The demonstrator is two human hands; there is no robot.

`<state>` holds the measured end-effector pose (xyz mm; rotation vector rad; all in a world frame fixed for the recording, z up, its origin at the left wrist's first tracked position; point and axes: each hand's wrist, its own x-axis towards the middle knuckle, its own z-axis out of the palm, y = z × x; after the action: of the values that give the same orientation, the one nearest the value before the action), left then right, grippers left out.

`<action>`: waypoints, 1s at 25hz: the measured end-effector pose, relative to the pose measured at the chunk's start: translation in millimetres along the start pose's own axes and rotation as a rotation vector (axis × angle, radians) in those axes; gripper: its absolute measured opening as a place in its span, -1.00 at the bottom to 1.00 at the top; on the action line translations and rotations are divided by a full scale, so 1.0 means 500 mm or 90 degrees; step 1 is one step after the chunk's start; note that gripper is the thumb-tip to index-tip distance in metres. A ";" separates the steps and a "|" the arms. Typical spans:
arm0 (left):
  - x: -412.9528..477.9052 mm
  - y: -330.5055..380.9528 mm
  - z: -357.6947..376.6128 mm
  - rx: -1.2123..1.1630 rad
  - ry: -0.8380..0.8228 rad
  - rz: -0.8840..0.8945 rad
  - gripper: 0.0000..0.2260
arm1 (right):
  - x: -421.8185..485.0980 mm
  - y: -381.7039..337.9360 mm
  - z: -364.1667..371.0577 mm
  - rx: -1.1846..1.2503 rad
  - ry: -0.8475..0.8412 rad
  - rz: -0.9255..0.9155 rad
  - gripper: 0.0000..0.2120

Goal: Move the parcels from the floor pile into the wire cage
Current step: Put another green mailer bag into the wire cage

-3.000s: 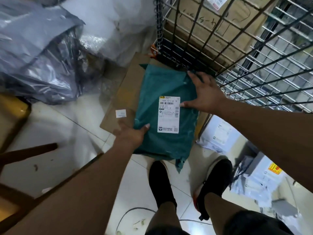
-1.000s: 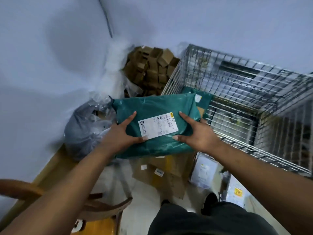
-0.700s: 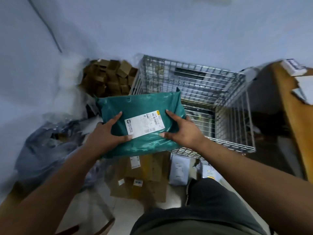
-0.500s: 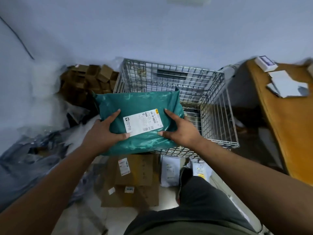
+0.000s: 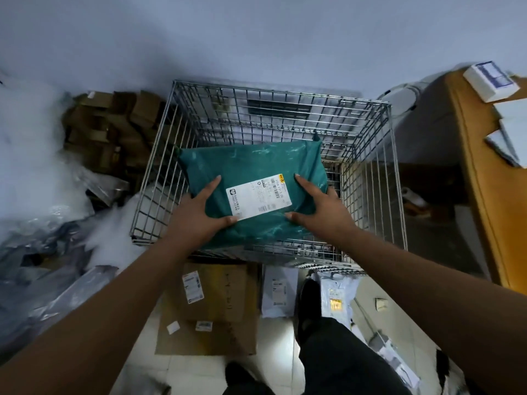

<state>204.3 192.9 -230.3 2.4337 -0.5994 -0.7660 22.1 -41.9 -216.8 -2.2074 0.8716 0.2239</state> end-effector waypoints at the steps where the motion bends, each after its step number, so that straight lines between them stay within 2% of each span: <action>1: 0.036 0.008 0.023 0.000 -0.003 -0.008 -0.04 | 0.038 0.023 -0.002 0.001 -0.004 0.004 -0.12; 6: 0.196 0.028 0.133 -0.020 0.006 -0.044 -0.09 | 0.221 0.131 0.010 -0.016 -0.022 0.009 -0.14; 12: 0.362 -0.049 0.209 -0.043 0.004 -0.104 -0.09 | 0.431 0.187 0.093 -0.023 -0.057 -0.022 -0.16; 19: 0.403 -0.191 0.242 -0.046 -0.002 -0.217 0.00 | 0.572 0.170 0.224 -0.081 -0.149 -0.082 -0.13; 21: 0.406 -0.235 0.250 -0.063 -0.012 -0.253 0.06 | 0.590 0.162 0.271 -0.107 -0.170 -0.096 -0.12; 25: 0.398 -0.305 0.261 -0.065 -0.060 -0.343 0.33 | 0.639 0.136 0.341 -0.143 -0.236 -0.139 -0.07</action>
<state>309.3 158.6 -490.4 2.4935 0.0781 -1.0932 236.0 -123.2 -505.5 -2.3400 0.4156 0.6277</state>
